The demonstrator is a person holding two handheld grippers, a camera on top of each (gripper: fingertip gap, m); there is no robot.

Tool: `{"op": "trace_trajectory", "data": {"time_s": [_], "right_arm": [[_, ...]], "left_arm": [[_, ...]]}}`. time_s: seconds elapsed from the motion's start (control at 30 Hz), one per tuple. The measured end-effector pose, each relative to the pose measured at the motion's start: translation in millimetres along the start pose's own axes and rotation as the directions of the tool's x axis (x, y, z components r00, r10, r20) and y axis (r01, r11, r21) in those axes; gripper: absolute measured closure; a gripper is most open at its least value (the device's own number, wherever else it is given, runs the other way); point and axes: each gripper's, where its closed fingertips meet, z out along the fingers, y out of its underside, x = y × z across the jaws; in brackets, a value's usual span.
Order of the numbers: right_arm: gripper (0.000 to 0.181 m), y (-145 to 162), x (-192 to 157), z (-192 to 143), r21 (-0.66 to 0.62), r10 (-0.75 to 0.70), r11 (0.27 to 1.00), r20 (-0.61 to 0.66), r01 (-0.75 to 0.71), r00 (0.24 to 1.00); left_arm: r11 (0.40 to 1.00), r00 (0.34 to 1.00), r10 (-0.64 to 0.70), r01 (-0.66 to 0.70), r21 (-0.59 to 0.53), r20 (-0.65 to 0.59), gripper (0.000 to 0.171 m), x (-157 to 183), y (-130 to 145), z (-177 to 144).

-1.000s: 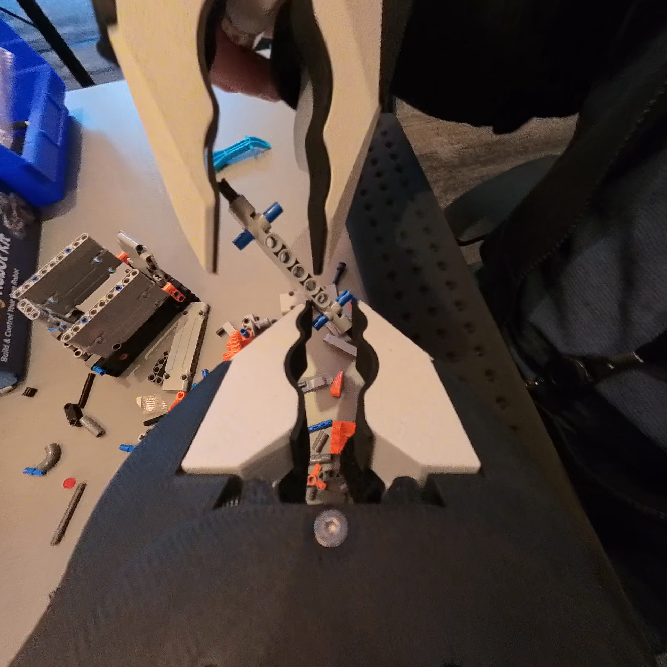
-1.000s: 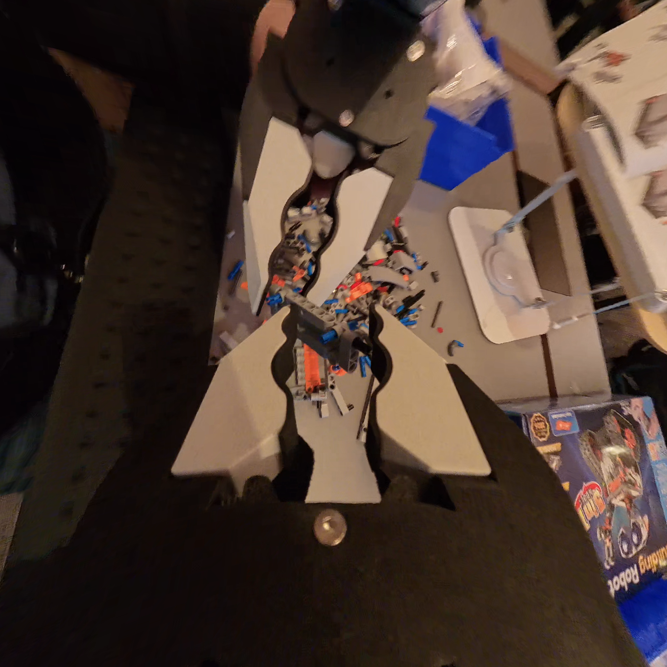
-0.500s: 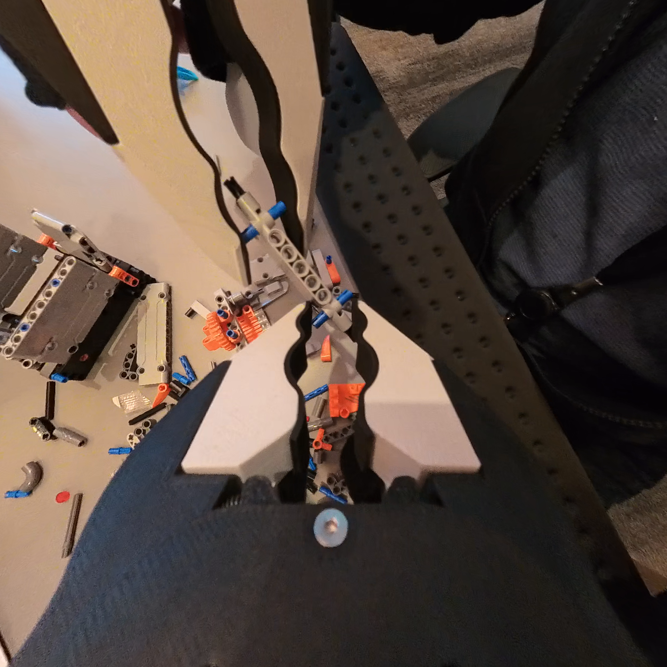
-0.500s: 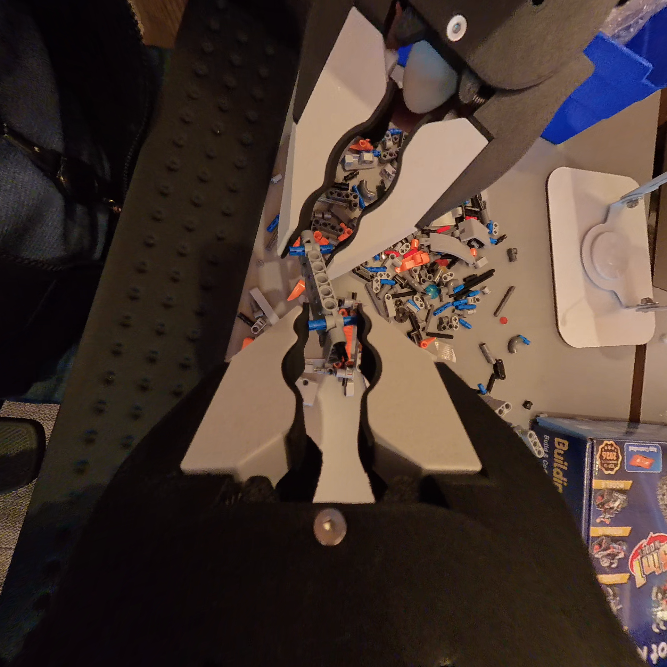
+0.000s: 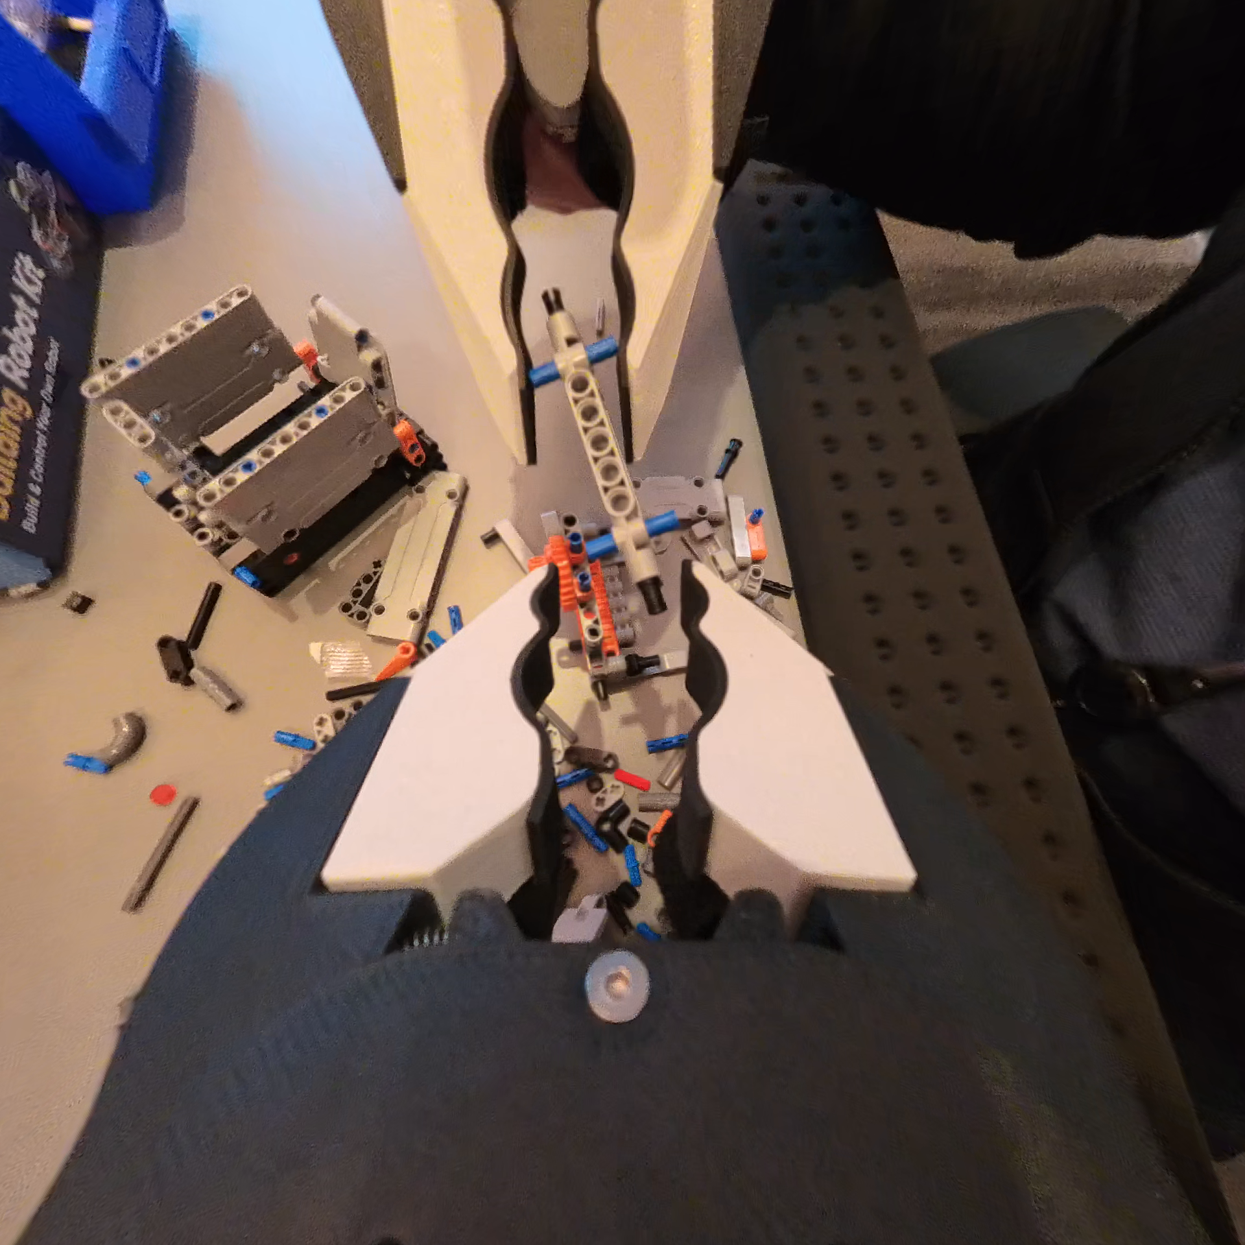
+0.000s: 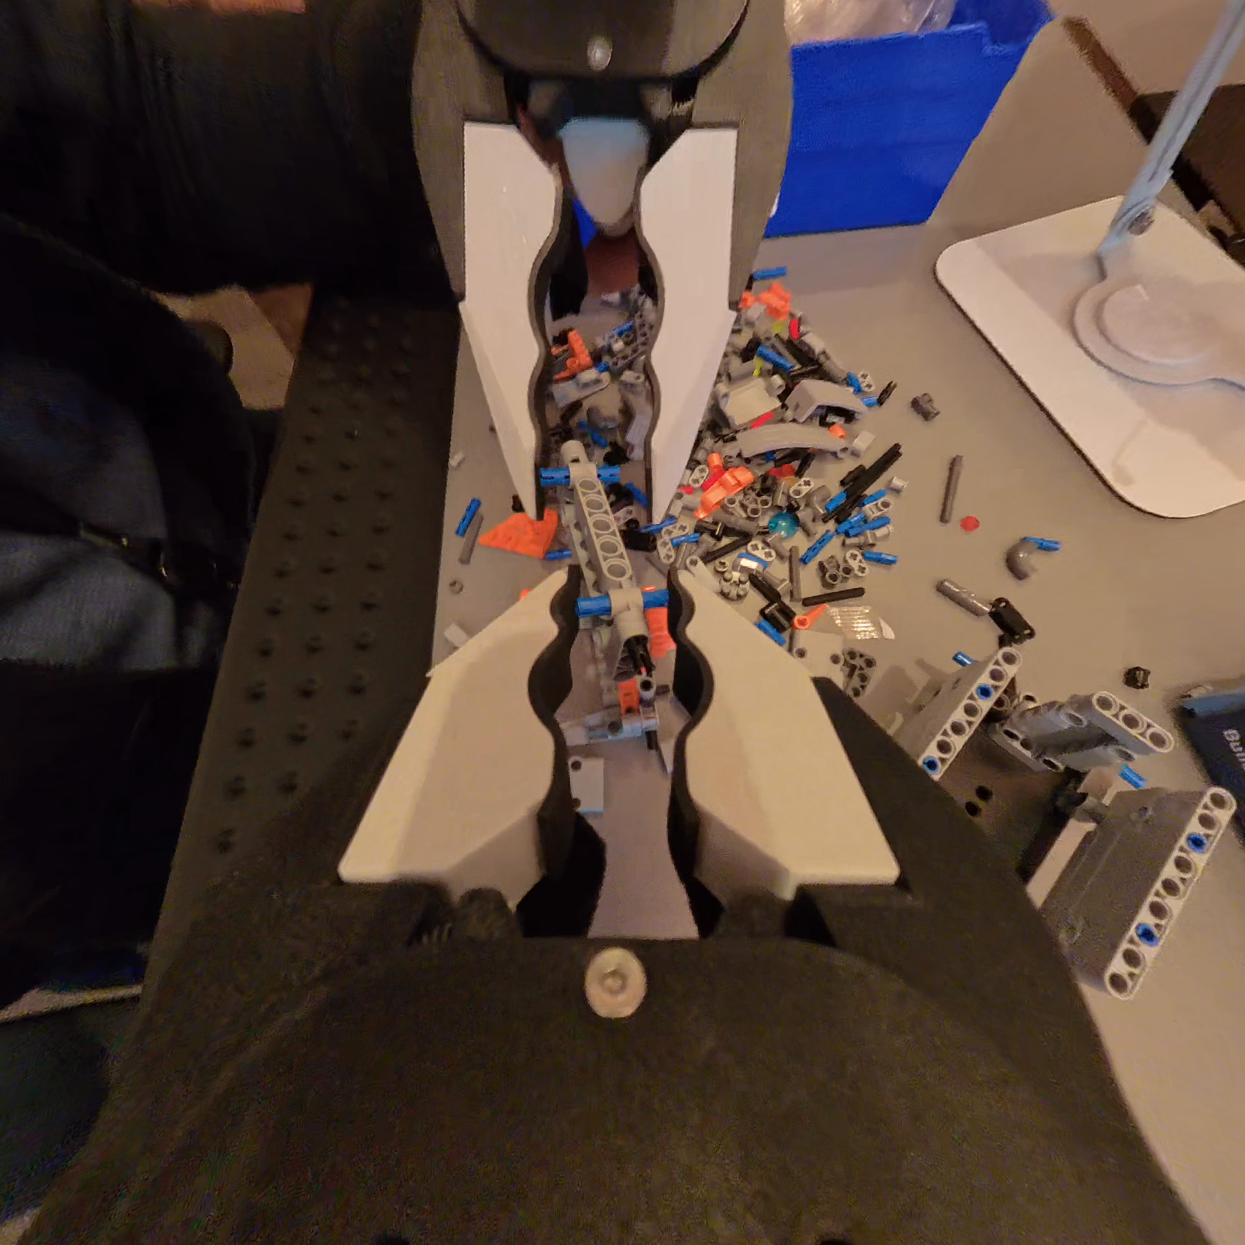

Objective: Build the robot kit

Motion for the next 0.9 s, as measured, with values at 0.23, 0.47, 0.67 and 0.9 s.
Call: {"op": "trace_trajectory", "data": {"time_s": [0.23, 0.47, 0.67, 0.9], "right_arm": [[0.157, 4, 10, 5, 0.035, 0.029, 0.999, -0.038, -0.028, 0.999], [0.158, 0, 5, 6, -0.053, -0.118, 0.992, -0.078, 0.114, 0.990], [0.175, 18, 4, 18, -0.179, -0.157, 0.972, -0.026, 0.150, 0.987], [0.176, 28, 6, 26, -0.196, -0.159, 0.968, 0.007, 0.158, 0.987]], "left_arm": [[0.993, 0.997, -0.082, 0.082, 0.087, -0.006, 0.165, -3, 4, 4], [0.997, 0.996, -0.075, 0.075, 0.004, 0.048, 0.167, -8, 14, 8], [0.995, 0.991, -0.100, 0.101, -0.016, 0.084, 0.167, -9, 23, 12], [0.993, 0.987, -0.109, 0.113, -0.028, 0.122, 0.163, -11, 34, 22]]}}
